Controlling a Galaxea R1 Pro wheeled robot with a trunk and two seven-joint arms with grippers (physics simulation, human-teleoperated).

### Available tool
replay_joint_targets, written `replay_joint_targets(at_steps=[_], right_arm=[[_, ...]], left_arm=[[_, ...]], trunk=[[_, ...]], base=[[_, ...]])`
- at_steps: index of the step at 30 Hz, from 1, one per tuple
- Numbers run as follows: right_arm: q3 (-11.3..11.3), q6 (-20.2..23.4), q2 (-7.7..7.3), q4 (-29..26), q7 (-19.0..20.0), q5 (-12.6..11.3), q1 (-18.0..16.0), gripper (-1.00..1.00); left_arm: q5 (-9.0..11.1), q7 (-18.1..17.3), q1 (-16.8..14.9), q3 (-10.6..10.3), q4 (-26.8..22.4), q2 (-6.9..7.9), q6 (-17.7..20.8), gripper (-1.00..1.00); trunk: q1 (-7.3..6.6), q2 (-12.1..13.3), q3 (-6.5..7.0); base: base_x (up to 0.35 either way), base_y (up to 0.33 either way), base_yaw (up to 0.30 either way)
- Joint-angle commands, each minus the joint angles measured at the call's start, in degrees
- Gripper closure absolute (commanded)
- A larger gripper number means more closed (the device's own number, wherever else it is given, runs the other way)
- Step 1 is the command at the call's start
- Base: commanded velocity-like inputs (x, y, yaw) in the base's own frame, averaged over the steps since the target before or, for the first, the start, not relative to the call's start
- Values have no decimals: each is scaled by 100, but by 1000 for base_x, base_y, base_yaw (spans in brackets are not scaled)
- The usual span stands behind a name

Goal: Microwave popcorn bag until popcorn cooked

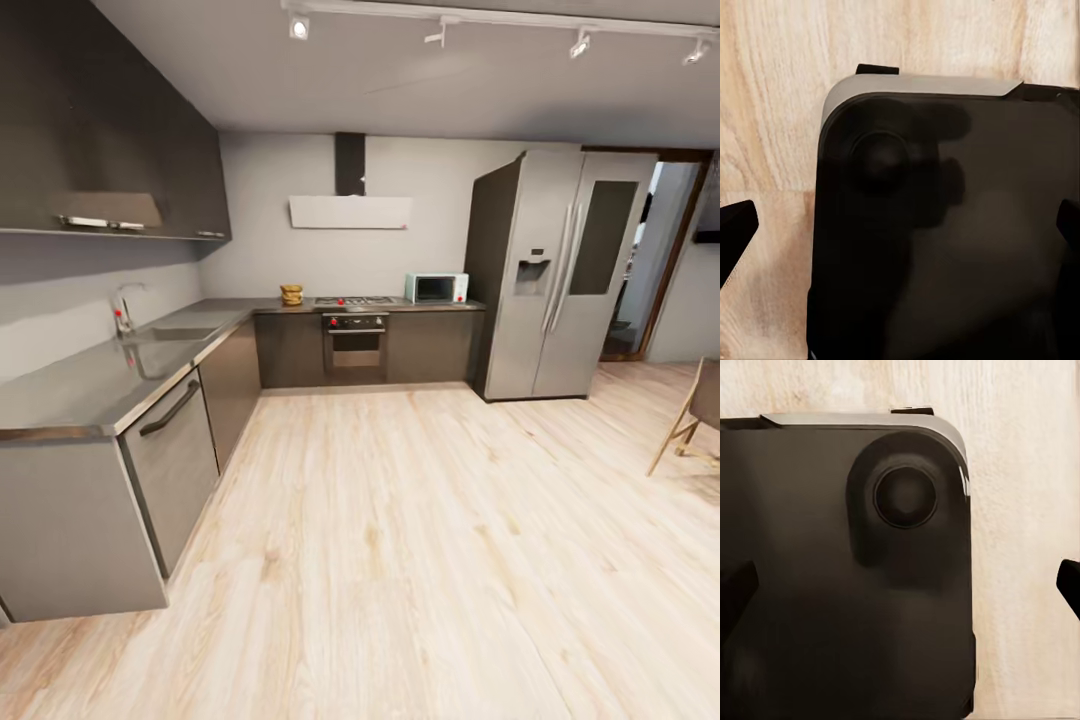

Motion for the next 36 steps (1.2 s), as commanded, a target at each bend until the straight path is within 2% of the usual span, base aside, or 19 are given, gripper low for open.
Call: replay_joint_targets(at_steps=[1, 36], right_arm=[[-30, -24, 0, 4, -3, -13, -2, -100], [-47, -24, -8, 4, -3, -73, -2, -100]], left_arm=[[58, -4, 0, -2, 0, 1, -10, -100], [72, 11, -1, -4, 0, 8, -4, -100]], trunk=[[0, -2, -4], [0, -2, -4]], base=[[0, 0, -295], [0, 0, -295]])
